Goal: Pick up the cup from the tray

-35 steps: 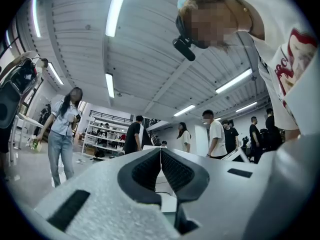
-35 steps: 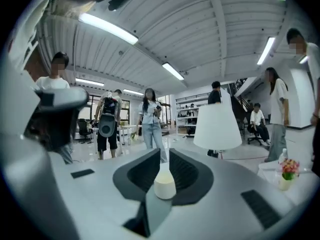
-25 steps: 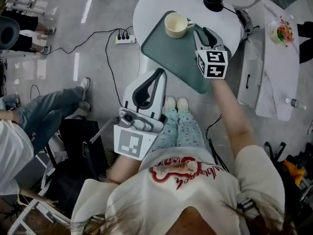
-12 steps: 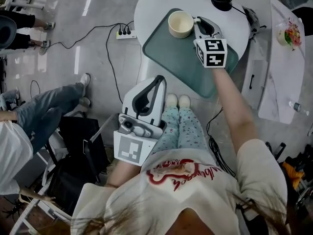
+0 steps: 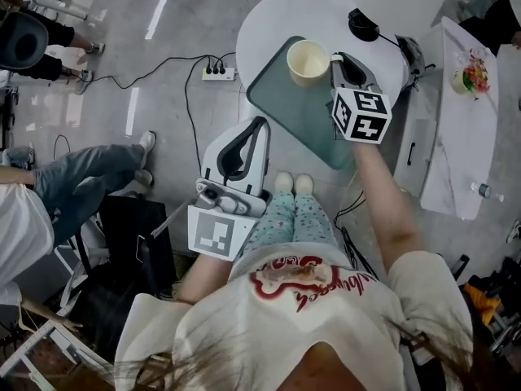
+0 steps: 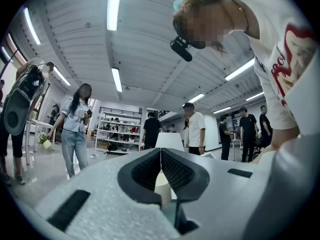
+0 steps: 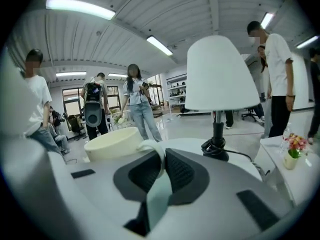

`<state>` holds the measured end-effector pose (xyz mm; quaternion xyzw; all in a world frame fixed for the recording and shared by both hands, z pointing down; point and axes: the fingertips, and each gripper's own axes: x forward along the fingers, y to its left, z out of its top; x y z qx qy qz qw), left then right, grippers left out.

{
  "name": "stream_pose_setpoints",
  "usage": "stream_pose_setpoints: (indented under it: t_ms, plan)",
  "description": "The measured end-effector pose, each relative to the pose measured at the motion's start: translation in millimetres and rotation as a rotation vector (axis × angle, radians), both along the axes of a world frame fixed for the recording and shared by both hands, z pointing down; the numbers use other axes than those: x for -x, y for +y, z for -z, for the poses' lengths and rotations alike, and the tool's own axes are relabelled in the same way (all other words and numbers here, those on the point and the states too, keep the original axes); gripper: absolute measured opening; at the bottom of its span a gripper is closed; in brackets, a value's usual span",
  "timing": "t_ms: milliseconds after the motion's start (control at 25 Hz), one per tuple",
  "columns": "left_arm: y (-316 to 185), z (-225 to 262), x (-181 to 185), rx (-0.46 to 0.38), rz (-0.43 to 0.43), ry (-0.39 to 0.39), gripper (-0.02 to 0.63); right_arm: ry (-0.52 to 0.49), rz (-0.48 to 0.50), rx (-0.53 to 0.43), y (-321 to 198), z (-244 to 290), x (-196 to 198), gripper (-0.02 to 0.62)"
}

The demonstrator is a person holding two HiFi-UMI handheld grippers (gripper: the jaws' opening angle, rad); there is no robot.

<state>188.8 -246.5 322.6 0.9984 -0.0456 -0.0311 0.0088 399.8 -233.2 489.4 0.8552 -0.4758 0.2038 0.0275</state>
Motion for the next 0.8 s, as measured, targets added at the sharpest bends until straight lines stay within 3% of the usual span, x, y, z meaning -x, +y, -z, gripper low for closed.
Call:
stream_pose_setpoints:
  t_ms: [240, 400, 800]
  plan:
    - [0, 40, -4, -0.054, 0.01, 0.057, 0.015, -0.035, 0.003, -0.058, 44, 109, 38, 0.043]
    - [9, 61, 3, -0.08, 0.0, 0.081, 0.015, -0.018, 0.034, -0.112, 60, 155, 70, 0.043]
    - [47, 65, 10, -0.072, 0.005, 0.087, 0.015, 0.027, 0.037, -0.155, 112, 184, 89, 0.043]
